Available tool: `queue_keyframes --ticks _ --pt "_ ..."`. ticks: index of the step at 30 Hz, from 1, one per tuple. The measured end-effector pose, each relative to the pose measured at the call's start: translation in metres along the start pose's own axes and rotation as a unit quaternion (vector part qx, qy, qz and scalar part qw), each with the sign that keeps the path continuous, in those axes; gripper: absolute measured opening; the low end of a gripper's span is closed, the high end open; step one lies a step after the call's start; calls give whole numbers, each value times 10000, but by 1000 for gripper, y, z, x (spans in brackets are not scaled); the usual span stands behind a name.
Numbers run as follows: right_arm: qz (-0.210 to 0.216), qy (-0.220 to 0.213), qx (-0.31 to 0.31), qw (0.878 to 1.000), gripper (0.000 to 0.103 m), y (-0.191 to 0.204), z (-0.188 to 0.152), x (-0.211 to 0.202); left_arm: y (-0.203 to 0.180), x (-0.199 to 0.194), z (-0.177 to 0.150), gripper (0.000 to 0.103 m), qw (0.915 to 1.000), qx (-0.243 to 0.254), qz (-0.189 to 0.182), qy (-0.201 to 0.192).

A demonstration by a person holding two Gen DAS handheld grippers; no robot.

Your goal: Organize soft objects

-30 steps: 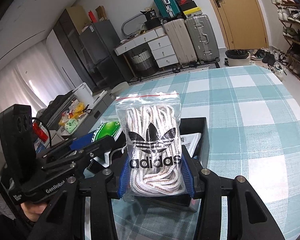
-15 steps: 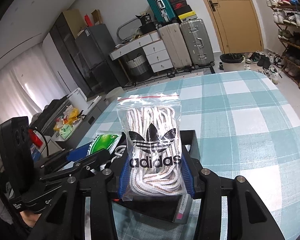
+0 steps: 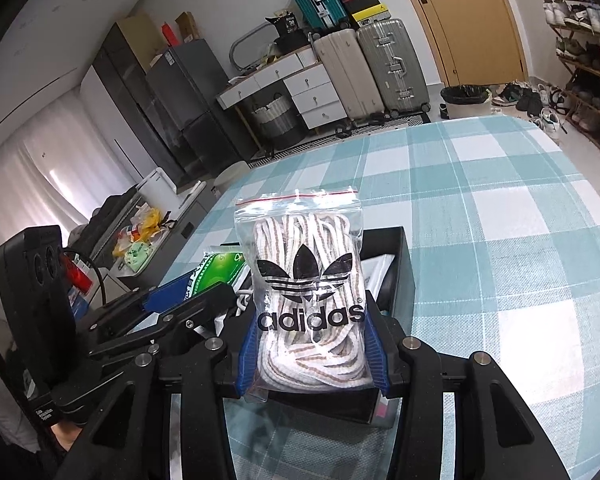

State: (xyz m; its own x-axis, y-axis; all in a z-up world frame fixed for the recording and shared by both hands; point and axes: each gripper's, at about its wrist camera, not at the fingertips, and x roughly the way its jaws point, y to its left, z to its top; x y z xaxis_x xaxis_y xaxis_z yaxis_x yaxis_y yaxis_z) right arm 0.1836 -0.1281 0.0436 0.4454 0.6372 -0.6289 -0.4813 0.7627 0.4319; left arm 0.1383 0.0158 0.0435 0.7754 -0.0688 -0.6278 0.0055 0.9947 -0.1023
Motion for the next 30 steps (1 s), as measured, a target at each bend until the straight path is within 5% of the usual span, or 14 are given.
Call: queue_keyframes --ticks 14,17,21,26,30 --pt "-161 32 -335 9993 45 7 1 8 -2 1 -1 43 10000 73 -38 48" --pt "-197 -68 -532 9984 54 10 2 2 -2 -1 -2 45 9999 75 -45 53" --pt "-289 -386 -744 9961 79 11 4 -15 -3 -5 -1 57 9999 115 3 14" --pt "-457 -428 -861 9943 92 7 6 -28 -9 -15 -1 70 9995 295 40 -79" --pt "-438 -547 -848 9939 99 2 1 -41 -10 -29 -3 90 9992 293 -42 -253"
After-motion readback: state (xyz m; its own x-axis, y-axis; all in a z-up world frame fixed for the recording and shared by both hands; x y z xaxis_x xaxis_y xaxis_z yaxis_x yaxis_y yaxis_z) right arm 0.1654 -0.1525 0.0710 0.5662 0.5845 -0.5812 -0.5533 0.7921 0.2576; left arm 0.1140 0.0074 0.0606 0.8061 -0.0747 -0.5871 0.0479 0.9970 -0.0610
